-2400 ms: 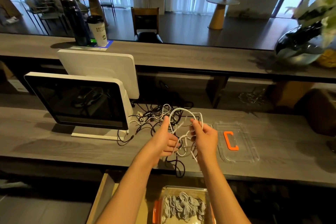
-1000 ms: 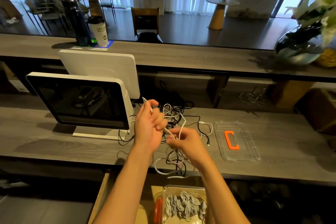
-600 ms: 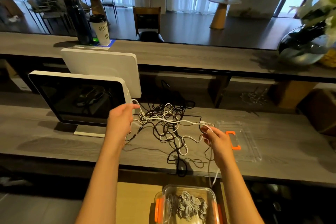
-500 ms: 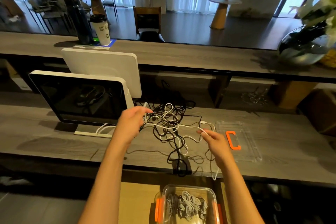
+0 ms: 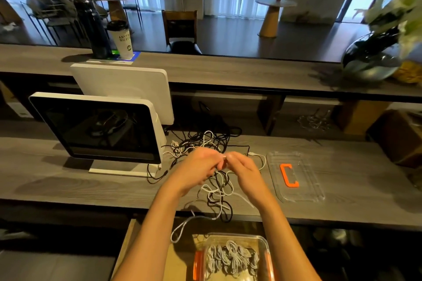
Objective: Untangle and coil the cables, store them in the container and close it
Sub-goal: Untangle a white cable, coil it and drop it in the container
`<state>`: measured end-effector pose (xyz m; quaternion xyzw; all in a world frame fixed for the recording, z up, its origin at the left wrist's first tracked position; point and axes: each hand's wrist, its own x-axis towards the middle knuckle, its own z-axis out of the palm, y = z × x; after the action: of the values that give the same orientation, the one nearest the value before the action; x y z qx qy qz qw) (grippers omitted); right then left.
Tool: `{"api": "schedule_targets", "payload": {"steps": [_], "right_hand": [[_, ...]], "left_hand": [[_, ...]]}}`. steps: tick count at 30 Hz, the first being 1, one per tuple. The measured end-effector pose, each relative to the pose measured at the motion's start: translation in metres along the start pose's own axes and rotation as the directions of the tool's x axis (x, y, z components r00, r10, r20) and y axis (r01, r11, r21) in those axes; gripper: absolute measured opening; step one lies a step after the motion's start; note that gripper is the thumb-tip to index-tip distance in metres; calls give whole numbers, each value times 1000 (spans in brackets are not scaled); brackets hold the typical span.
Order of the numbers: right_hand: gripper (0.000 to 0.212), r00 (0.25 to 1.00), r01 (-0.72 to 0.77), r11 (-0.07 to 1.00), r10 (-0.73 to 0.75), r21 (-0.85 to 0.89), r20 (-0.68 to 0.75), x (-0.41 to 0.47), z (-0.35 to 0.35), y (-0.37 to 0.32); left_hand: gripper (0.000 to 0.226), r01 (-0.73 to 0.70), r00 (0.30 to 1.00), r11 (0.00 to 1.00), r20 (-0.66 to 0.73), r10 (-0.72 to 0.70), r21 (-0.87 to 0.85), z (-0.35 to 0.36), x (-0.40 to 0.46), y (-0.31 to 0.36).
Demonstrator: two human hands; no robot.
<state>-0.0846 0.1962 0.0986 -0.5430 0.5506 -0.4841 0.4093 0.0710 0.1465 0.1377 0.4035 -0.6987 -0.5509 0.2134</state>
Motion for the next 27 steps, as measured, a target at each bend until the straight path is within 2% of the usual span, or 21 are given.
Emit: {"api": "schedule_targets", "payload": {"steps": [2, 4, 7, 9, 11, 14, 16, 18, 20, 22, 24, 25, 27], "right_hand": [[34, 999, -31, 1000, 31, 5, -29, -1, -3, 2], [33, 979, -28, 999, 34, 37, -198, -2, -10, -1], [33, 836, -4, 974, 128, 228, -534, 3, -23, -5], [34, 740, 12, 913, 267, 409, -618, 6, -34, -5], [33, 687, -18, 881, 355, 473, -634, 7, -42, 0], [21, 726, -249, 928, 368, 276, -582, 7, -42, 9], [29, 766, -320, 936, 347, 147, -541, 5, -36, 12], [36, 845, -236, 972, 202, -5, -496, 4, -28, 10], [34, 935, -115, 983, 57, -146, -351, 3, -15, 1], [35, 990, -51, 991, 33, -126, -137, 2, -6, -3], [41, 993, -100, 995, 97, 30, 71, 0, -4, -3], [39, 983, -141, 984, 126, 109, 136, -2, -4, -2], [36, 981, -169, 962, 144, 214, 127, -6, -7, -5]], "left_hand": [[36, -16, 998, 999, -57, 18, 29, -4, 1, -6], [38, 0, 999, 1000, -52, 0, 4, -11, 1, -16], [42, 75, 997, 997, -13, -75, -31, -21, -1, -36], [40, 92, 995, 996, -43, -92, 10, -27, -3, -50], [35, 96, 992, 994, -91, -92, 42, -32, -4, -60], [33, 91, 986, 996, -139, -89, 4, -33, -4, -59], [35, 80, 991, 997, -105, -81, -7, -30, -3, -48], [34, 57, 998, 998, -40, -56, 24, -22, -2, -34], [33, 35, 999, 999, 10, -36, 28, -13, 0, -20], [33, 28, 999, 999, 47, -26, -32, -6, 1, -12], [34, 26, 998, 993, 52, -20, -114, -2, 2, -8], [34, 21, 999, 990, 39, -16, -137, -2, 2, -9], [33, -10, 1000, 996, 3, 10, -85, -4, 2, -15]]}}
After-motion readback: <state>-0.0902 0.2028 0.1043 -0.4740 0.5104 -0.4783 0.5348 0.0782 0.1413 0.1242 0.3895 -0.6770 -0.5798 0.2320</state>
